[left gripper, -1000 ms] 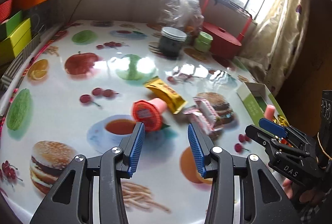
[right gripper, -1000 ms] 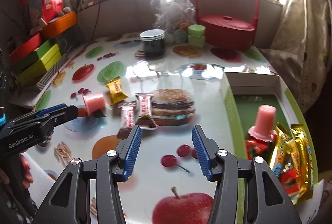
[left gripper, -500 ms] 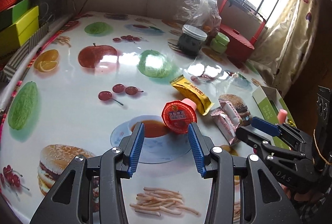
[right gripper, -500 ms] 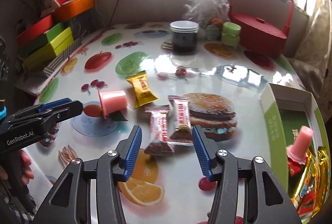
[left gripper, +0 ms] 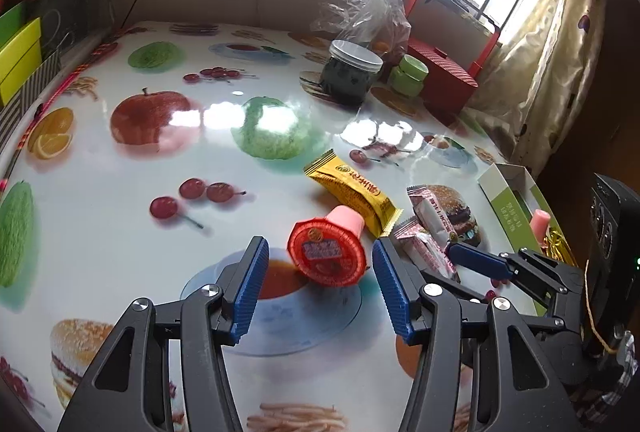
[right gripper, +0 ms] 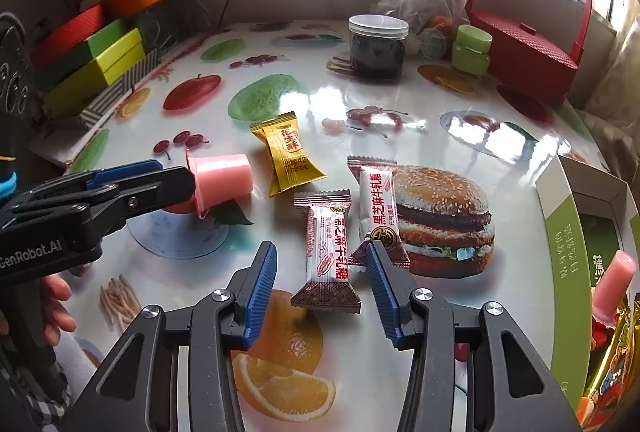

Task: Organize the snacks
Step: 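Grasp the red-lidded jelly cup with the left tool while the right grasps a wafer packet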

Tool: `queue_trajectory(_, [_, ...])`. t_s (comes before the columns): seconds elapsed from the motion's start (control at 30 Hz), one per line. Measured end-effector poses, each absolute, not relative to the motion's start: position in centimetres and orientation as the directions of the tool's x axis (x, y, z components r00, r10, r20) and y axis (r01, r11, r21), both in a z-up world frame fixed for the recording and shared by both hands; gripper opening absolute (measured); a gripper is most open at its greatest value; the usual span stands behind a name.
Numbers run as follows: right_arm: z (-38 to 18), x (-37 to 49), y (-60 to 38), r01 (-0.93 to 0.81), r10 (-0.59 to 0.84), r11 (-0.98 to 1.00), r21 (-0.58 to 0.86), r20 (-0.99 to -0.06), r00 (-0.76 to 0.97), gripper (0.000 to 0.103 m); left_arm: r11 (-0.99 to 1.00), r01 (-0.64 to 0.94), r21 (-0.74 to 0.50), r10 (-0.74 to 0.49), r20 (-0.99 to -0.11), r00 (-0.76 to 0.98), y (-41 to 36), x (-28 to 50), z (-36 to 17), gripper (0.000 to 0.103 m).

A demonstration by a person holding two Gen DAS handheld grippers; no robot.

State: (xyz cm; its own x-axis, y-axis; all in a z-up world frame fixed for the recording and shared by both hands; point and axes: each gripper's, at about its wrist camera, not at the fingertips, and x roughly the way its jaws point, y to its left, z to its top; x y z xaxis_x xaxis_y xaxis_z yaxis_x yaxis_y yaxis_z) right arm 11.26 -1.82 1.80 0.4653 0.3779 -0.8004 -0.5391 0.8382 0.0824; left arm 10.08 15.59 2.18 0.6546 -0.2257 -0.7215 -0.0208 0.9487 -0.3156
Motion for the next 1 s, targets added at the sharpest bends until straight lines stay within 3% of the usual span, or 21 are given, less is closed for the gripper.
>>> queue_trajectory(0.17, [1.5,11.4,-1.8,-0.535,0.373,0.841,0.084,-0.806,0.459,0.042,0.955,-0.016,-0.295,-0.216,-0.734,0.644,15.0,11.0,1.7,0.055])
queue_trajectory(0.23, [1.4,11.5,-1.9,-0.535,0.372,0.84,0.086,-0.809,0.454,0.035,0.957,-0.03,-0.287,-0.201,-0.738,0.644,15.0,11.2,1.6,0.055])
queue_trajectory(0.47, [1.2,11.5,-2.1,-0.53,0.379,0.842,0.099,-0.808,0.452,0.027,0.963,-0.018,-0.269,-0.201,-0.758,0.621,14.6,12.1,0.9,0.055])
queue_trajectory(0.9, [1.4,11.4,-2.8,-0.514,0.391,0.849,0.124,-0.801,0.453,0.023,0.959,-0.014,-0.285,-0.214,-0.751,0.624,14.2,12.3,0.7,0.055])
queue_trajectory(1.0, [1.4,11.3,-2.9,-0.511,0.393,0.85,0.128,-0.8,0.453,0.023,0.96,-0.011,-0.28,-0.212,-0.751,0.625,14.0,12.3,0.8,0.046])
